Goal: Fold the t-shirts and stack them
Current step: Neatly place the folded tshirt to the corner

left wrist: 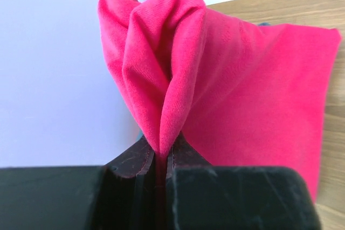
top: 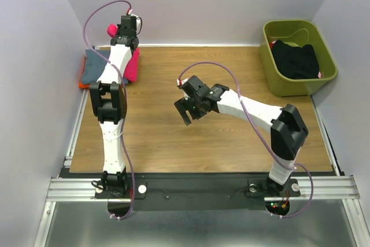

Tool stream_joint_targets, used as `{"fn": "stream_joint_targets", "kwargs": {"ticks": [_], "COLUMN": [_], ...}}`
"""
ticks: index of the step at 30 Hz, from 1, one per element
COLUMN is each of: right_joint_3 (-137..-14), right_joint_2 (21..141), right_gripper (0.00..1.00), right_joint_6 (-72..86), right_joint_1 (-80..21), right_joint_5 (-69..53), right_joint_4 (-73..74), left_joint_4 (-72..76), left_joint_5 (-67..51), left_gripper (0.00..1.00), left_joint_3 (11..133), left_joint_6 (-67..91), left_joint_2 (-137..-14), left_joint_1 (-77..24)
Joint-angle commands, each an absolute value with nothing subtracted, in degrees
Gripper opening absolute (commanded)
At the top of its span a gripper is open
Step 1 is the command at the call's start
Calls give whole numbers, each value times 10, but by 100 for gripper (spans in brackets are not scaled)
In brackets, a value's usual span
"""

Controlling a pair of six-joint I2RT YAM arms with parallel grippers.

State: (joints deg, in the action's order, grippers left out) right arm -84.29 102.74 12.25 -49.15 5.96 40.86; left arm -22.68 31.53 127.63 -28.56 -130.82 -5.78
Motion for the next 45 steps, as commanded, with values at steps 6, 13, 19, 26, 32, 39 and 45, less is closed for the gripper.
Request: {"fn": "stream_joint_targets", "kwargs": {"ticks": [6,13,19,26,32,39,45], "right_joint_3": [-893,-896,-894,-888,-885,-889,-885], "right_joint_2": [1049,1056,1059,1063,1064,1068,1064], "right_gripper": [89,89,89,89,89,89,89], "right_joint_6": [119,120,121,119,119,120,127], "right_joint_1": [-490,-490,-491,-491,-490,-491,-491], "right_joint_5": [63,61,62,60,60,60,58], "right_joint_4": [457,468,471,475,476,477,477], "left_joint_4": [-185,-153,-103,-88,-76,-72,-93], "left_joint_5": [340,381,416,424,444,453,446], "left_gripper": [0,0,1,18,19,59,81], "left_joint_3": [1284,1286,1279,1277,1266,1266,1281], "left_joint_6": [-315,-342,-366,-349,-354,-345,-299], "left_joint_2": [-1286,-1325,-1367,-1395,-1400,-1390,-1365], "left_joint_1": [-19,-7,-4,10,20,28,43]}}
